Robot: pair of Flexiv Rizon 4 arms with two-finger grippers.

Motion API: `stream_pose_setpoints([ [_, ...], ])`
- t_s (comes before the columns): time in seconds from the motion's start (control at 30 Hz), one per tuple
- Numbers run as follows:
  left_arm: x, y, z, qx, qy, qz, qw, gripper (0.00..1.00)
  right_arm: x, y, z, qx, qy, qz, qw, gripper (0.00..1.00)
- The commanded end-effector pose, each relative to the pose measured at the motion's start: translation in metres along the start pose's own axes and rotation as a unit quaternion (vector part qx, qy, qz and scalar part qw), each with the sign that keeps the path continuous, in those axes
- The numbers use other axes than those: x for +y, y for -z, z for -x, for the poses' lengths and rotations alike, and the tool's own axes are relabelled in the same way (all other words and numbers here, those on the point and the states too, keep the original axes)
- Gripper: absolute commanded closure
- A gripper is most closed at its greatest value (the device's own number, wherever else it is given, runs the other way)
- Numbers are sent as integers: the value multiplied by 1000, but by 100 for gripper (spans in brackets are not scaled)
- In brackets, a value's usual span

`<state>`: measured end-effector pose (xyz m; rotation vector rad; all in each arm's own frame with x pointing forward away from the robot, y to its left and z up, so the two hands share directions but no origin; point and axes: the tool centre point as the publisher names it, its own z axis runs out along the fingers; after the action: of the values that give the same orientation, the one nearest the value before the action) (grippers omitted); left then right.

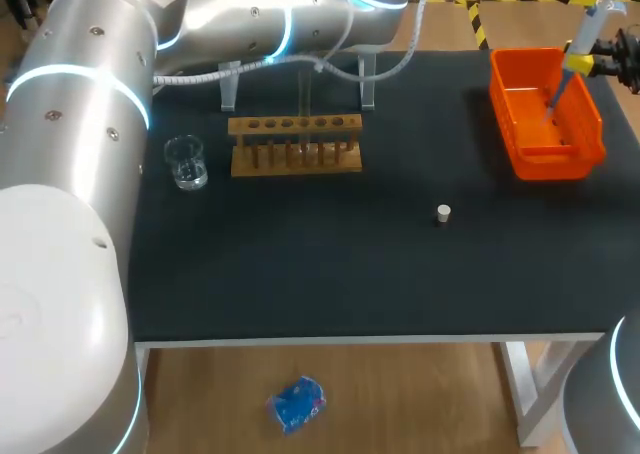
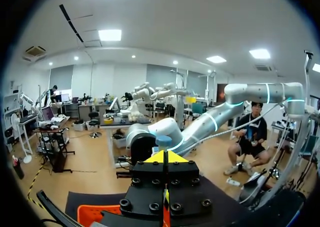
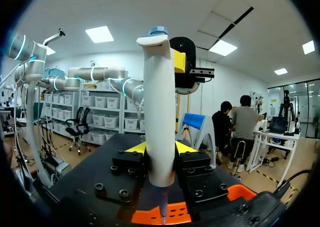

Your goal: Invert the test tube, pick up the pipette, mount the tip to pipette, aspirate from beaker and dispense into the tube, eject the tip, return the pipette, and cap with the stopper.

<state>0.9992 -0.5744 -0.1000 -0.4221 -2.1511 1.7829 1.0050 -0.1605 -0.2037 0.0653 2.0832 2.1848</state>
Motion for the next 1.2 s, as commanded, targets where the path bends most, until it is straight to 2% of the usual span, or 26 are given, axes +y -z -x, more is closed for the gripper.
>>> stream_pose_setpoints([
  [0.03,11,-2,3,5,4,-1,1000,100,6,0,3,3,0,0,1000,100],
  [0.77,16,-5,3,5,8,1,1000,100,6,0,3,3,0,0,1000,100],
  [1.03,-3,6,4,-4,-12,7,1000,100,6,0,3,3,0,0,1000,100],
  [1.2,-3,6,4,-4,-12,7,1000,100,6,0,3,3,0,0,1000,100],
])
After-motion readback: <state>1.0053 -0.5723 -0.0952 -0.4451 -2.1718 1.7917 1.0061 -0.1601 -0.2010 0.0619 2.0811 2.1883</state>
